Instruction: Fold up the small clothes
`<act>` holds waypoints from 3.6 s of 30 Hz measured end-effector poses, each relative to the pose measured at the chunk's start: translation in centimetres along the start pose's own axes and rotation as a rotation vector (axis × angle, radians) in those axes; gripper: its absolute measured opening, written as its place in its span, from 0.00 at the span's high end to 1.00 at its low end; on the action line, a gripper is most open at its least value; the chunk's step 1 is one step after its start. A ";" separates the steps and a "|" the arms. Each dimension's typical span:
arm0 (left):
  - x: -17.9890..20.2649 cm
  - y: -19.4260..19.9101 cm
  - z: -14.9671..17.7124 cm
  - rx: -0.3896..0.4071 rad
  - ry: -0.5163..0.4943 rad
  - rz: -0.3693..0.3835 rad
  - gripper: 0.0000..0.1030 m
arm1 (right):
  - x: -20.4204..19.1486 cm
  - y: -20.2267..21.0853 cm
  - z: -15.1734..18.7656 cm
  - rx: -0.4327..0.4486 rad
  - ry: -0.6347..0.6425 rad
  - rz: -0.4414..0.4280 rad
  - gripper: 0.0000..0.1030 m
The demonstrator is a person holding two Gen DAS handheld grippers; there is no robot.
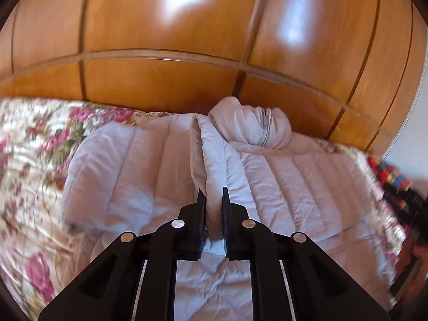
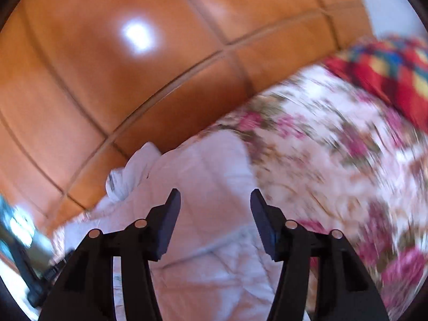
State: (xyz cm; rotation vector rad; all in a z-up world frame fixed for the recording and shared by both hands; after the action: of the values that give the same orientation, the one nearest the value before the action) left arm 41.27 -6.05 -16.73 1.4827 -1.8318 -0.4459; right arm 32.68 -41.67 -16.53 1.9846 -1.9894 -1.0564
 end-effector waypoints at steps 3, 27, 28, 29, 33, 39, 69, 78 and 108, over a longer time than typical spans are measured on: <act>-0.3 -2.9 2.3 -0.152 -0.058 -0.033 0.92 | -2.3 -2.7 -0.8 -0.034 0.102 0.033 0.47; 0.7 -7.3 -2.3 -0.040 -0.183 -0.175 0.53 | -3.9 -8.4 0.9 -0.086 0.336 0.158 0.44; -0.1 -8.0 -2.1 -0.043 -0.188 -0.182 0.53 | -3.4 -9.0 1.3 -0.100 0.337 0.176 0.44; -0.6 -8.4 -1.9 -0.044 -0.190 -0.174 0.50 | -2.5 -9.8 1.9 -0.120 0.317 0.187 0.44; -1.9 -9.6 -1.0 -0.029 -0.173 -0.111 0.47 | -1.0 -11.7 3.2 -0.156 0.250 0.162 0.44; -1.9 -10.2 -1.1 -0.039 -0.157 -0.087 0.45 | -0.7 -12.7 3.9 -0.162 0.228 0.137 0.43; -17.4 14.0 14.6 -0.353 0.287 0.271 0.20 | 4.2 10.4 17.5 -0.368 -0.127 -0.358 0.19; -14.3 16.7 17.8 -0.404 0.360 0.451 0.20 | 1.2 12.8 20.0 -0.361 -0.163 -0.525 0.19; -8.3 19.8 23.8 -0.542 0.206 0.483 0.61 | -4.8 14.6 25.4 -0.479 -0.190 -0.768 0.72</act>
State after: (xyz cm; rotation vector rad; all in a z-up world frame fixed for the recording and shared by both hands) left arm 11.12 3.18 -22.30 0.6694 -1.6564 -0.4766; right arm 7.13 -29.56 -25.50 2.4346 -0.8435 -1.7119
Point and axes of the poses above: each gripper's, at about its wrist camera, not at the fingertips, and y roughly against the way its jaws point, x to its right, z to its underside, the point moved 10 cm from there along -y, roughly the way its jaws point, and after that the axes turned 10 degrees about y, right-handed, at the moved point
